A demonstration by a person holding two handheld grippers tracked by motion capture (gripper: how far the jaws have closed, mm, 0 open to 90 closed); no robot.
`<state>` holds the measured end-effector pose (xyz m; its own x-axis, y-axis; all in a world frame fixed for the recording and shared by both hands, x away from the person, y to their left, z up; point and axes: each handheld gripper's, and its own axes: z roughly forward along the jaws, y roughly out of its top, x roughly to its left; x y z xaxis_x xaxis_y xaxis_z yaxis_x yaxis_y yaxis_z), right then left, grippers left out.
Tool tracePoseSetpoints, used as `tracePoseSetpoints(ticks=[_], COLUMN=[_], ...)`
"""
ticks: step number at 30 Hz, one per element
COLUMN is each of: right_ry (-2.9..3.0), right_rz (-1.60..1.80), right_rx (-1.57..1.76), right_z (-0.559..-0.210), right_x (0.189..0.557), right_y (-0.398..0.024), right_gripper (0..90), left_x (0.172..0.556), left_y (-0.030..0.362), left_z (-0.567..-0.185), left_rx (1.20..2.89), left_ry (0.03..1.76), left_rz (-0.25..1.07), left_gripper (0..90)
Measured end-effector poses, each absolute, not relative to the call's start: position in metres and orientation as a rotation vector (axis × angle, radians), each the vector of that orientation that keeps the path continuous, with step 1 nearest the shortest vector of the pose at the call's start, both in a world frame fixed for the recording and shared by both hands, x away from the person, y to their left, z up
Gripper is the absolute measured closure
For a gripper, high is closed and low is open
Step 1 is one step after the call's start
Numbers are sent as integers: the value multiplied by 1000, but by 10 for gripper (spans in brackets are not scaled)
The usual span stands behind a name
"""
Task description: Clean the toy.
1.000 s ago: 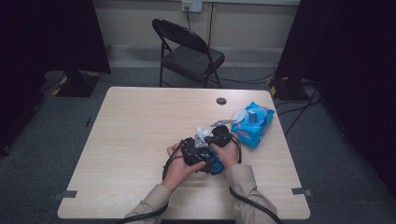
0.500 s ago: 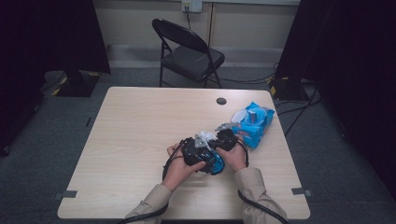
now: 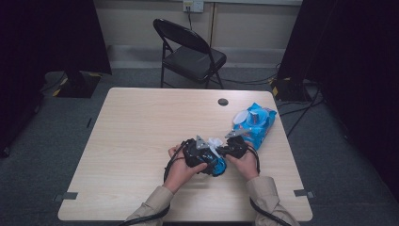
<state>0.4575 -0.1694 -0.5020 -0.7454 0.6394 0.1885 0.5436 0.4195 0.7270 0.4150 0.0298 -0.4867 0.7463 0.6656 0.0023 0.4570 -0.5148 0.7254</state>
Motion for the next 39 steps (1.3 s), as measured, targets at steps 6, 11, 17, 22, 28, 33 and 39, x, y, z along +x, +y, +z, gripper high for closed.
tracePoseSetpoints(ticks=[6,11,17,22,28,33,39], right_ry=[2531,2538,2540,2541,2535,2542,2564], right_rz=[1288,1285,1273,1243,1236,1233,1234], right_rx=[1078,1066,1049,1030,1029,1032,1038], right_z=[-503,-505,-504,-503,-502,-502,-501], right_x=[450,444,436,428,421,415,409], right_y=[-181,-188,-194,-199,-206,-212,-220], right_gripper=[867,867,866,866,866,866,866], left_x=[414,414,414,414,414,414,414], left_y=[28,29,29,29,29,29,29], left_z=[-487,-488,-487,-488,-487,-487,-487], left_rx=[2198,2193,2195,2195,2197,2195,2195], left_ry=[839,841,840,839,838,842,843], left_rz=[363,361,361,363,362,361,363], left_gripper=[0,0,0,0,0,0,0])
